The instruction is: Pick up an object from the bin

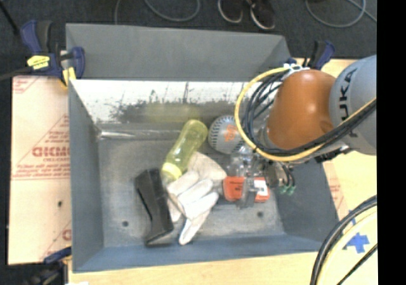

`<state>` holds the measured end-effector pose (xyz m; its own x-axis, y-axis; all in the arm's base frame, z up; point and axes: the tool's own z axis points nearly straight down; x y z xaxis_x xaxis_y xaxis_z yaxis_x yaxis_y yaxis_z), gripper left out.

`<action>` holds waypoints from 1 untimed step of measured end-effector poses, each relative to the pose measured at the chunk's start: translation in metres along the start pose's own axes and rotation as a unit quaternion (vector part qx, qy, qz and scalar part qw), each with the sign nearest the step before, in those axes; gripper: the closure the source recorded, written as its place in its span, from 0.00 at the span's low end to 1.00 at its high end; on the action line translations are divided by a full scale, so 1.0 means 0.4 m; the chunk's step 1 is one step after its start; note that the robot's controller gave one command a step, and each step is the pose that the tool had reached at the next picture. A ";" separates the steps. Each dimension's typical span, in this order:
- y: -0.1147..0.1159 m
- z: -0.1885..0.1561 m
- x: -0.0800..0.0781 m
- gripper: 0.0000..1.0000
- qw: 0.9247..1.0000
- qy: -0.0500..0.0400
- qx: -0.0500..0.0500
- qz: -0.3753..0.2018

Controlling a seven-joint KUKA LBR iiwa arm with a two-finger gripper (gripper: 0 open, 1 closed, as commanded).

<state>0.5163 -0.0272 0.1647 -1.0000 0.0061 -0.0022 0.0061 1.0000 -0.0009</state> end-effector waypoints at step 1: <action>-0.004 -0.224 0.001 1.00 1.000 0.003 0.000 0.001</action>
Offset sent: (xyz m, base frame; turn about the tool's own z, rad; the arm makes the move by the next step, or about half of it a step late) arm 0.0000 0.0000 0.0000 0.0000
